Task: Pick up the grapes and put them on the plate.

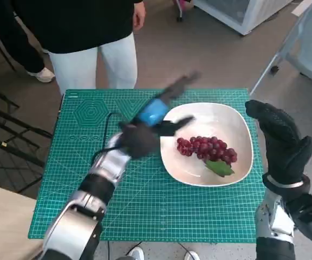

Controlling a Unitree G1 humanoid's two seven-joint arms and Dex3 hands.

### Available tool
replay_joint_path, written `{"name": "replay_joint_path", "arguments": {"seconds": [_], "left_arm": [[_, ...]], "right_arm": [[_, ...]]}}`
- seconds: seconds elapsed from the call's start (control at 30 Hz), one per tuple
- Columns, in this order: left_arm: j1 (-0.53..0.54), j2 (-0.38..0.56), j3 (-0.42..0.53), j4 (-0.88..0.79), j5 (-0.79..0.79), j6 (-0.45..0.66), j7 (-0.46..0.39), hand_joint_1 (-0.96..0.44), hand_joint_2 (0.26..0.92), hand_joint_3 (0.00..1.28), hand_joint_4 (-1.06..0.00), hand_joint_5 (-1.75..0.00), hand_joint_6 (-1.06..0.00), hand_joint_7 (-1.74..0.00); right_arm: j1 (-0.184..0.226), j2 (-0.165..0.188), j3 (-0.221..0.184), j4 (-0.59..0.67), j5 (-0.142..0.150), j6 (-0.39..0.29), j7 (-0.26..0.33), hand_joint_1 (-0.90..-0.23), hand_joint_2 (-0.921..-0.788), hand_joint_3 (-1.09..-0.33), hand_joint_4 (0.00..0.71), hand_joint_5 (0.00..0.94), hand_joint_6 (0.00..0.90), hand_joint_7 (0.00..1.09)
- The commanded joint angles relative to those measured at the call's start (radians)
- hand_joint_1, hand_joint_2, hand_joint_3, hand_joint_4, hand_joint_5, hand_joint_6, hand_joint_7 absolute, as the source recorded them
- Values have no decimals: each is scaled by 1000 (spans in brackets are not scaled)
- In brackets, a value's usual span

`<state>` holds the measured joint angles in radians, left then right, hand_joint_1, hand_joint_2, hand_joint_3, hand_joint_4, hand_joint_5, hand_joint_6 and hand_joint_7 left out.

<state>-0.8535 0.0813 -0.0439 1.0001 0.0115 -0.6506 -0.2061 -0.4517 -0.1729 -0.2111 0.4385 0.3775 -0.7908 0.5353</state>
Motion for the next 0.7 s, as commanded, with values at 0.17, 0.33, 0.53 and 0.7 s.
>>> {"name": "replay_joint_path", "arguments": {"seconds": [0.17, 0.33, 0.53, 0.7], "left_arm": [[174, 8, 121, -145, -215, -103, -182, -658, 921, 466, -4, 0, -13, -1], [247, 34, 146, -226, -263, -100, -252, -623, 921, 417, -2, 0, -39, -18], [321, 47, 164, -300, -280, -79, -275, -632, 921, 367, -58, -20, -98, -41], [356, 47, 179, -322, -280, -77, -271, -628, 921, 335, -116, -32, -144, -55]], "right_arm": [[21, 10, 7, -2, 2, -3, 5, -545, -921, -651, 166, 6, -1, 349], [19, 11, 10, -5, 0, -2, 2, -543, -921, -649, 168, 6, -1, 350], [18, 14, 13, -2, -2, -2, 1, -544, -921, -649, 167, 5, -1, 348], [18, 14, 17, 2, -3, -3, 2, -545, -921, -649, 166, 5, -1, 345]]}}
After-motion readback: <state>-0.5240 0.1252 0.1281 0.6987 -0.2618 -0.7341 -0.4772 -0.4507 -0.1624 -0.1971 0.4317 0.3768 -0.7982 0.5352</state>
